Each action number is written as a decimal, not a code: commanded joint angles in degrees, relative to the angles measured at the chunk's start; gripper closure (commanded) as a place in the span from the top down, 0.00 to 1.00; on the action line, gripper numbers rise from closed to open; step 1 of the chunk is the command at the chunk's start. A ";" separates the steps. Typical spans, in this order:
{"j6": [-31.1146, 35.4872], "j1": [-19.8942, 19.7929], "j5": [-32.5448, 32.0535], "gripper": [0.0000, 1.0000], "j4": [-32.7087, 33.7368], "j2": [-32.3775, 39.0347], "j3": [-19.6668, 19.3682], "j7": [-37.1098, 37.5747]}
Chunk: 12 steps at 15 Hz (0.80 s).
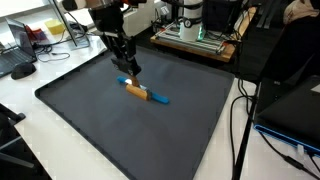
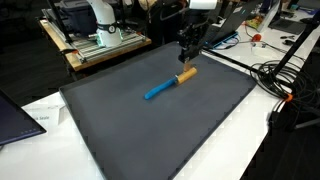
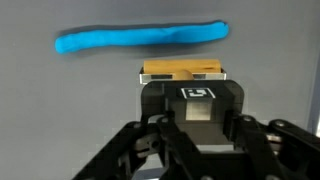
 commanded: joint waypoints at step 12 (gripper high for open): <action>-3.64 -8.17 12.01 0.22 4.43 1.53 -4.39 -0.97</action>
